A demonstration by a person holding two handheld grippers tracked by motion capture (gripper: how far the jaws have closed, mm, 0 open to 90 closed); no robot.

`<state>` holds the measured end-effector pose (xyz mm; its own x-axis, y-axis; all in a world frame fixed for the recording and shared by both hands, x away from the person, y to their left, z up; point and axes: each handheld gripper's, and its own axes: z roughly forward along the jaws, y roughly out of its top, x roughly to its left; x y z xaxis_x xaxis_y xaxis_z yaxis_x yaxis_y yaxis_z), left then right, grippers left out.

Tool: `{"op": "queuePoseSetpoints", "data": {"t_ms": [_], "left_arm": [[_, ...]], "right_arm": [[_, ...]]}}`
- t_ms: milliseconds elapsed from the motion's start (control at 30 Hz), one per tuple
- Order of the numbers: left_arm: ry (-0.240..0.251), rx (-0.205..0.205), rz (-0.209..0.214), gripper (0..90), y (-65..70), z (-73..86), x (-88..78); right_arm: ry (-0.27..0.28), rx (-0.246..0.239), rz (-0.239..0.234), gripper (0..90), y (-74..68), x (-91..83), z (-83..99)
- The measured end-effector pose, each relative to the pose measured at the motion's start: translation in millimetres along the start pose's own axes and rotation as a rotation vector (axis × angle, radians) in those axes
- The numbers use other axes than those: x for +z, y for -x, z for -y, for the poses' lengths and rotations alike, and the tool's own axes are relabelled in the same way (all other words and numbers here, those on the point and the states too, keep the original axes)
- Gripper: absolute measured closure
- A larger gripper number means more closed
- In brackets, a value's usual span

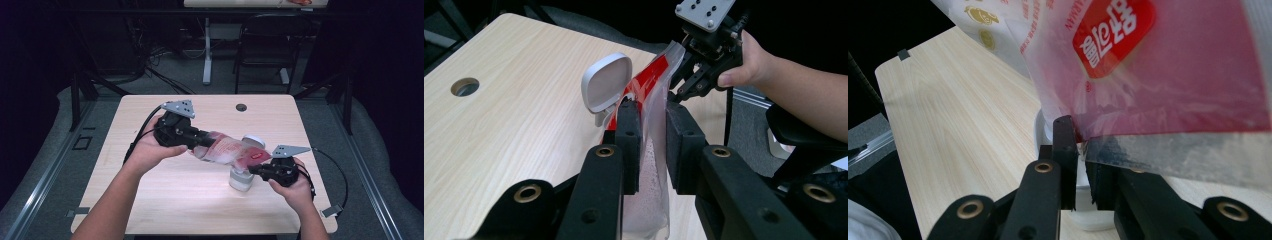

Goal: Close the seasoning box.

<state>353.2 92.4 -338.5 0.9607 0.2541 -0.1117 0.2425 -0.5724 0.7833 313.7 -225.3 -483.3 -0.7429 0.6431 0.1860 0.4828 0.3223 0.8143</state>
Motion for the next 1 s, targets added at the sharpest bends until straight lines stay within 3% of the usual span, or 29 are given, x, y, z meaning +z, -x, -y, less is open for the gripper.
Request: {"op": "queuePoseSetpoints", "data": {"t_ms": [433,1000], "left_arm": [[0.001,0.019,0.003,78.2,4.4,-5.2,0.0],[0.019,-0.015,-0.01,77.8,-1.4,10.4,-5.7]], "right_arm": [[0.009,0.009,-0.004,83.8,-0.9,-0.9,1.6],[0.026,0.01,0.007,83.8,-1.1,3.3,-2.3]]}}
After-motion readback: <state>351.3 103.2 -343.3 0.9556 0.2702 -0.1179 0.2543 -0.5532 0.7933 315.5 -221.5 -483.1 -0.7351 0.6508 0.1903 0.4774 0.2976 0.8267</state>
